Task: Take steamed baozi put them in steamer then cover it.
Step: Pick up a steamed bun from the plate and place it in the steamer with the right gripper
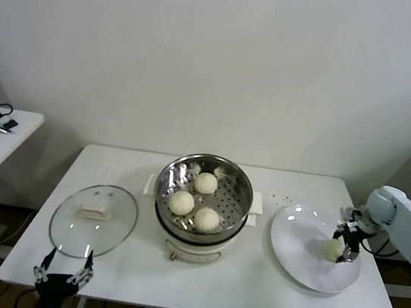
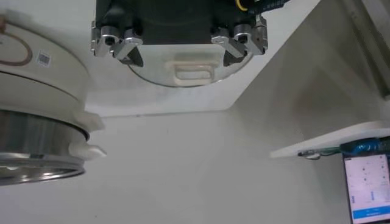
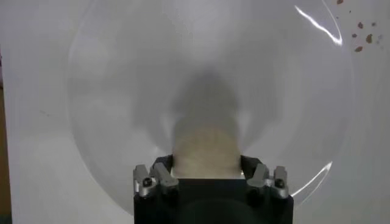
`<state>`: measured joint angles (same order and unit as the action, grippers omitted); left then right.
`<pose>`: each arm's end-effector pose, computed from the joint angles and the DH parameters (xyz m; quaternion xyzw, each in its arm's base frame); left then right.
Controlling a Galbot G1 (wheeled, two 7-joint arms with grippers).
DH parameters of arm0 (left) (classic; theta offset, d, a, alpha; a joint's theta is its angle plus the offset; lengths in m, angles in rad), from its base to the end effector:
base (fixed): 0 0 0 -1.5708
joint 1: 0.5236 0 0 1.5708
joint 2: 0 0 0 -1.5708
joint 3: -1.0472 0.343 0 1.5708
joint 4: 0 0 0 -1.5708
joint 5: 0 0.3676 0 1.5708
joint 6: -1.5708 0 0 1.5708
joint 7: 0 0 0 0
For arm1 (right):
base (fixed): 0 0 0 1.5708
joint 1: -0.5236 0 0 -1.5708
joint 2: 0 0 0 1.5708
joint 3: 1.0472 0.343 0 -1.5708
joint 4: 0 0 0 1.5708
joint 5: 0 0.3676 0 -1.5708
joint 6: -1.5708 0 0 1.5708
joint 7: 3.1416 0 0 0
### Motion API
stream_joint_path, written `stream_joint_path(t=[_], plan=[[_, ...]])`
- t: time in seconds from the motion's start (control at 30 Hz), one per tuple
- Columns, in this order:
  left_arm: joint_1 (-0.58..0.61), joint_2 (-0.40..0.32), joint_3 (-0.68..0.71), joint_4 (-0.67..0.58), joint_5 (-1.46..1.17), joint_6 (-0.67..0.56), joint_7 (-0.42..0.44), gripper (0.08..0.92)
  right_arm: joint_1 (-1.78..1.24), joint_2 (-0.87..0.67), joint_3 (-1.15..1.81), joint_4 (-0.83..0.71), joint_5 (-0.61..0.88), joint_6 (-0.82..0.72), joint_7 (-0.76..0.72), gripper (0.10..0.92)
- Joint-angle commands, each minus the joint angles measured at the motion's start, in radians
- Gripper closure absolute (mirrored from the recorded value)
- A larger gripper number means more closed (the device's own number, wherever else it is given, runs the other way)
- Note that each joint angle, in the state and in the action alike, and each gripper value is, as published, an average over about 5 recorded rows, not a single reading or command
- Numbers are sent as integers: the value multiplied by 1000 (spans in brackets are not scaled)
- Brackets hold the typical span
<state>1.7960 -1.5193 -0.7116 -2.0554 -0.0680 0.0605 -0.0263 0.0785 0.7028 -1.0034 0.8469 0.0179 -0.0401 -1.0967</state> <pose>0.1194 0.0695 -0.3409 0.0802 -0.9836 -0.0416 0.1558 0.5368 -0.2696 -0.2427 0.4690 -0.5374 0.4920 0.4991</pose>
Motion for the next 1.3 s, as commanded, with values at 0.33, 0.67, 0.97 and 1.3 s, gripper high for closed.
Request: stream_joint_path(t=[0.33,0.67,0.97,1.3], plan=[[6,8,6,-10,4,-4,4,177,357,23,-318,80,239,-60,-1,338],[12,16,31,-35,1,-8,8,177,756,173,-634,204,622,-153,34,338],[8,22,57,-37,21,-11,8,177,896,318,-786,303,887,-205,77,338],[35,42,59,-21,24,-45,8,177,873,462,-808,360,975,-242,134,338]])
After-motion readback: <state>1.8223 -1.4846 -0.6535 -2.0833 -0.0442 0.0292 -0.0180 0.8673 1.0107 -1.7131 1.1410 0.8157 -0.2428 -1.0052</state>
